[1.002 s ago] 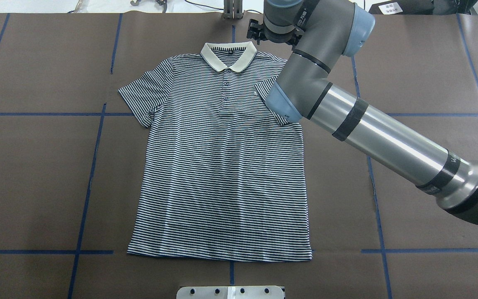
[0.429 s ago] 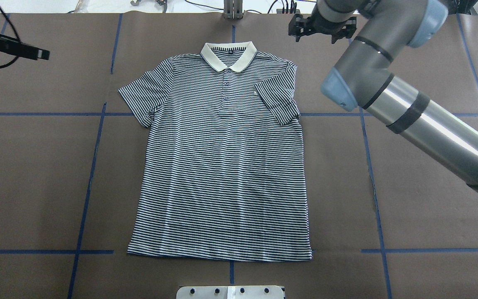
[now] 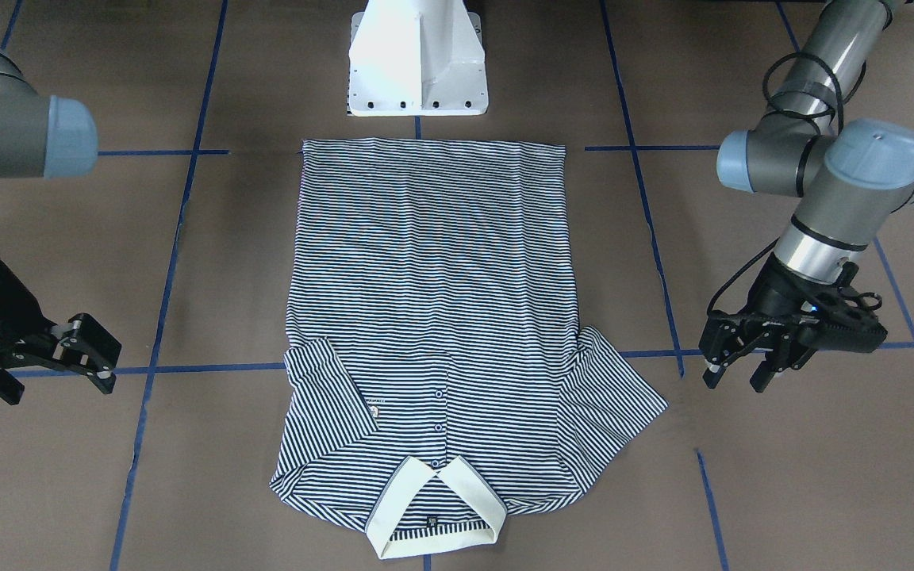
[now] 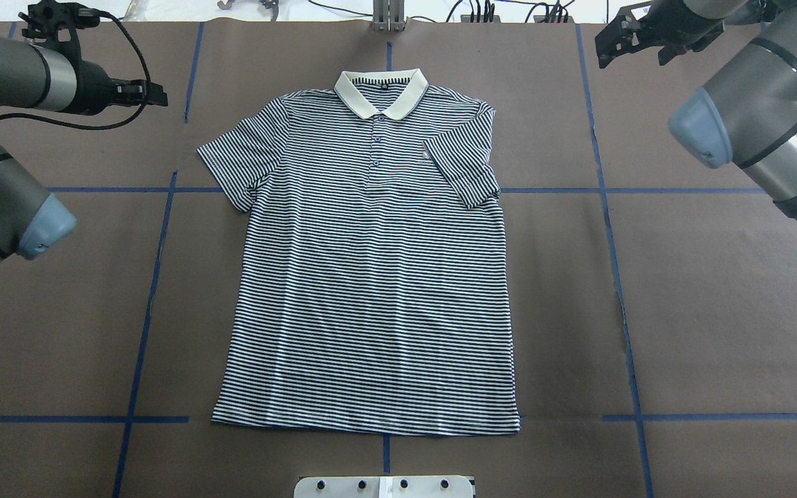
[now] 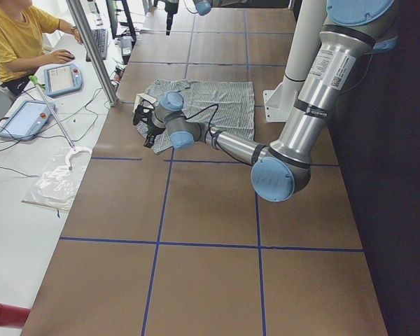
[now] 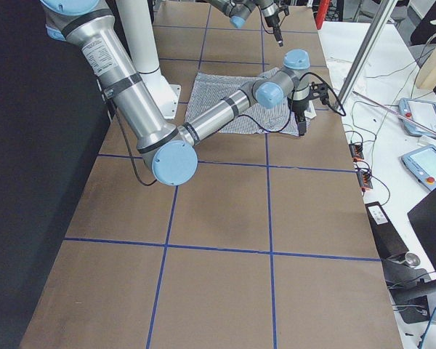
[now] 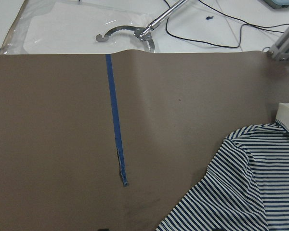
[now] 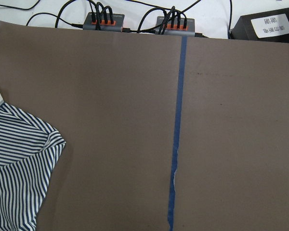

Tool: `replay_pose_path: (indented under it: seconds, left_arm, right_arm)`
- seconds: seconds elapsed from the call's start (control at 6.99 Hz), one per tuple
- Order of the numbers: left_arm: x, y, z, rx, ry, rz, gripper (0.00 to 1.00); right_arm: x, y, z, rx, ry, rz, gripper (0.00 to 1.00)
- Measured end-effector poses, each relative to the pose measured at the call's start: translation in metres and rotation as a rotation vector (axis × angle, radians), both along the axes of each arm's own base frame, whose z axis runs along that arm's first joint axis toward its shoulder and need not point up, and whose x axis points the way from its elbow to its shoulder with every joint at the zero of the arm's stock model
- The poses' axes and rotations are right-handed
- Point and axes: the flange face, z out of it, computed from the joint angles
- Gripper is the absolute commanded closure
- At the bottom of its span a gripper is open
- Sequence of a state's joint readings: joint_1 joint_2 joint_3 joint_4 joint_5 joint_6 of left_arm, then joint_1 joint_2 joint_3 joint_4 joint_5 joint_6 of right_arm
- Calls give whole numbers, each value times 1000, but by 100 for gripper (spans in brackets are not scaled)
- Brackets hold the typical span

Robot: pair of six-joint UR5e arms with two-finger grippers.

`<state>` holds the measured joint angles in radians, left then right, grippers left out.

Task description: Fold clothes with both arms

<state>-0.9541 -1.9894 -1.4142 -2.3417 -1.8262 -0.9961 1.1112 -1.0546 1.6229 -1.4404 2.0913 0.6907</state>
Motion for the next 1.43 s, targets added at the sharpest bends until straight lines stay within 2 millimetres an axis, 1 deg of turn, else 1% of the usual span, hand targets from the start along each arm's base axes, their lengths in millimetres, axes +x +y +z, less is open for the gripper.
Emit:
replay_pose_path:
  seconds: [0.14, 0.29, 0.43, 0.57, 0.72, 1.0, 1.15, 1.29, 1.43]
  left_arm:
    - [23, -6, 9, -15, -24, -29, 36]
    - [47, -4, 16, -13, -38, -33, 40]
    - [69, 2, 24, -5, -42, -20, 41]
    - [83, 6, 31, -4, -47, -9, 42]
    - [92, 8, 36, -7, -53, 0, 42]
    - [107, 15, 38, -9, -56, 21, 43]
    - [110, 17, 38, -9, -56, 26, 48]
    - [111, 18, 38, -9, -56, 28, 61]
    - [112, 18, 39, -9, -56, 28, 63]
  right_arm:
    - [8, 8, 5, 3, -2, 0, 0]
    - [12, 12, 8, 2, -2, 2, 0]
    - [13, 14, 11, -2, -2, 4, 0]
    - [14, 15, 14, -6, 0, 5, 0]
    - [15, 16, 16, -9, 1, 5, 0]
    - [15, 16, 17, -10, 2, 6, 0]
    - [15, 17, 18, -11, 3, 6, 0]
    - [15, 17, 18, -11, 3, 6, 0]
    - [15, 17, 18, -11, 4, 6, 0]
